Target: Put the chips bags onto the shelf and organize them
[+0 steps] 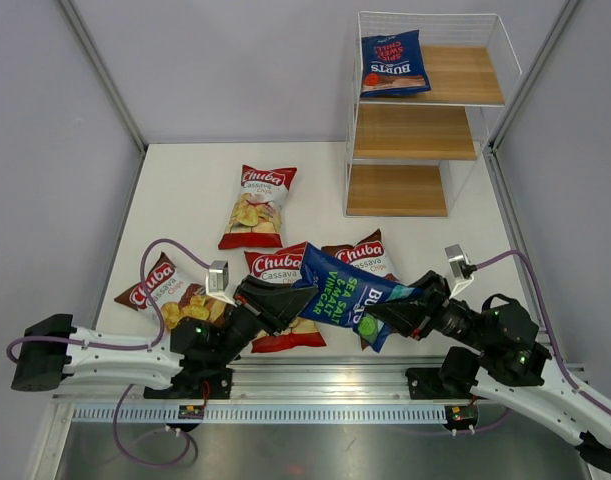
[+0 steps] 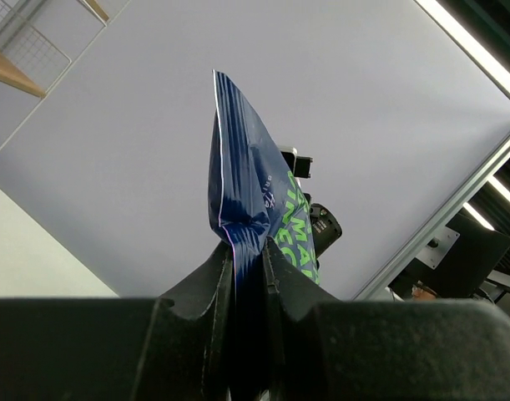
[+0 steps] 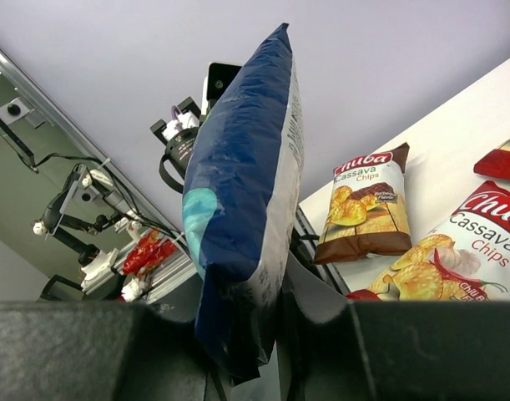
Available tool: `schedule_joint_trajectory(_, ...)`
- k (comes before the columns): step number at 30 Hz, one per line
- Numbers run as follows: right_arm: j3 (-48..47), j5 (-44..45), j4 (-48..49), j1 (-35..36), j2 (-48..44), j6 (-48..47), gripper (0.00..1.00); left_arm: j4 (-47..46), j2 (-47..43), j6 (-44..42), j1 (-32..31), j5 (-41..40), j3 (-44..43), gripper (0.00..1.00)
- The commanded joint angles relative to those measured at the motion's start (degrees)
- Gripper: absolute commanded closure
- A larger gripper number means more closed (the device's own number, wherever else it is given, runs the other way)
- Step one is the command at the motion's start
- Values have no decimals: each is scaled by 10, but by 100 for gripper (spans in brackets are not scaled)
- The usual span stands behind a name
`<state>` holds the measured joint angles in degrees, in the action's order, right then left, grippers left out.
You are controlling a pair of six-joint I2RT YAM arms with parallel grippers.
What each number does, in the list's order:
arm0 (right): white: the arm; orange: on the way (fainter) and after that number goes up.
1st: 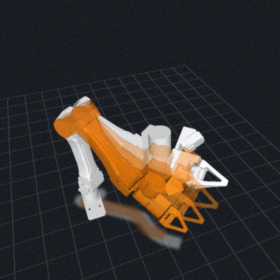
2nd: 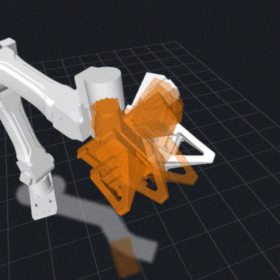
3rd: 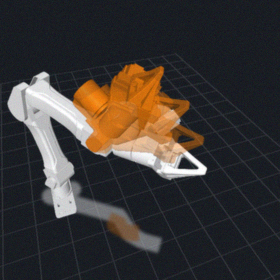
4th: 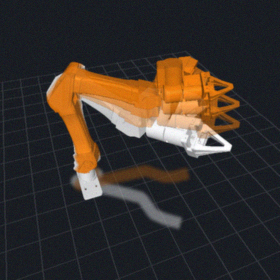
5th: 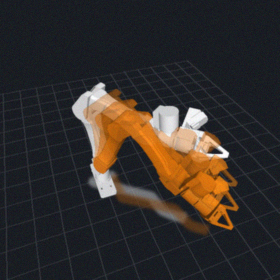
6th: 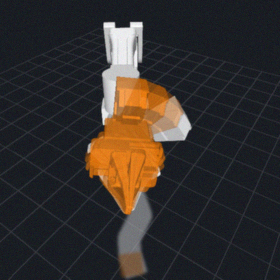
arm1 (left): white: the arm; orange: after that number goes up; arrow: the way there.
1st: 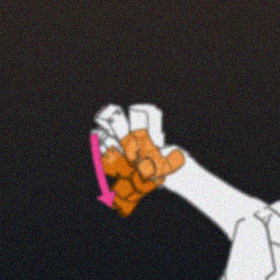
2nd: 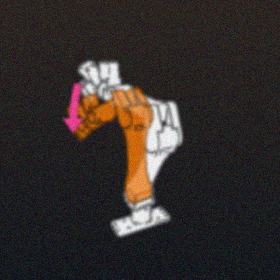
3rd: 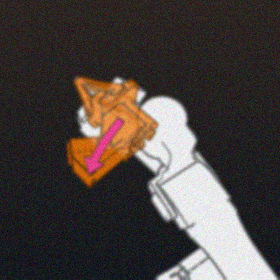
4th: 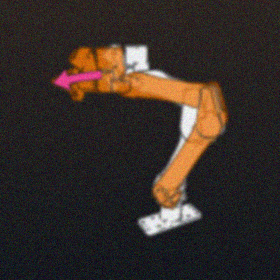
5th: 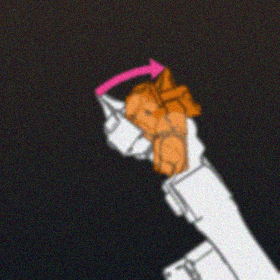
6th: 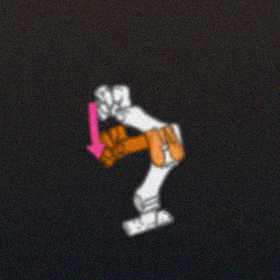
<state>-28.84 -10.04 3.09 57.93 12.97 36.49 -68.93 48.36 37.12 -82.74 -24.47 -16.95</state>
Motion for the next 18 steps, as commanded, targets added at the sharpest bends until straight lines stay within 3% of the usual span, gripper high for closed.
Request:
schedule_joint_trajectory(1,-24,80,90,-3,-24,-9,80,-140,-20,-31,5,-58,6,95)
schedule_joint_trajectory(7,-39,95,76,-4,-20,-9,84,-155,-14,-35,5,-72,19,92)
schedule_joint_trajectory(10,-60,97,46,-4,-8,-11,89,-89,-55,-50,5,-101,10,72)
schedule_joint_trajectory(11,-66,97,35,-4,-4,-11,90,-61,-69,-61,5,-112,5,63)
schedule_joint_trajectory(12,-74,120,11,-3,9,-13,91,-25,-110,-63,5,-143,-2,48)
schedule_joint_trajectory(13,-84,126,3,-4,15,-12,91,56,-131,-60,5,-159,-18,41)
schedule_joint_trajectory(15,-87,149,5,-4,35,-6,92,127,-191,-58,6,-213,-33,23)
schedule_joint_trajectory(18,-115,191,15,-3,74,-6,92,309,-254,-19,7,-303,-76,12)
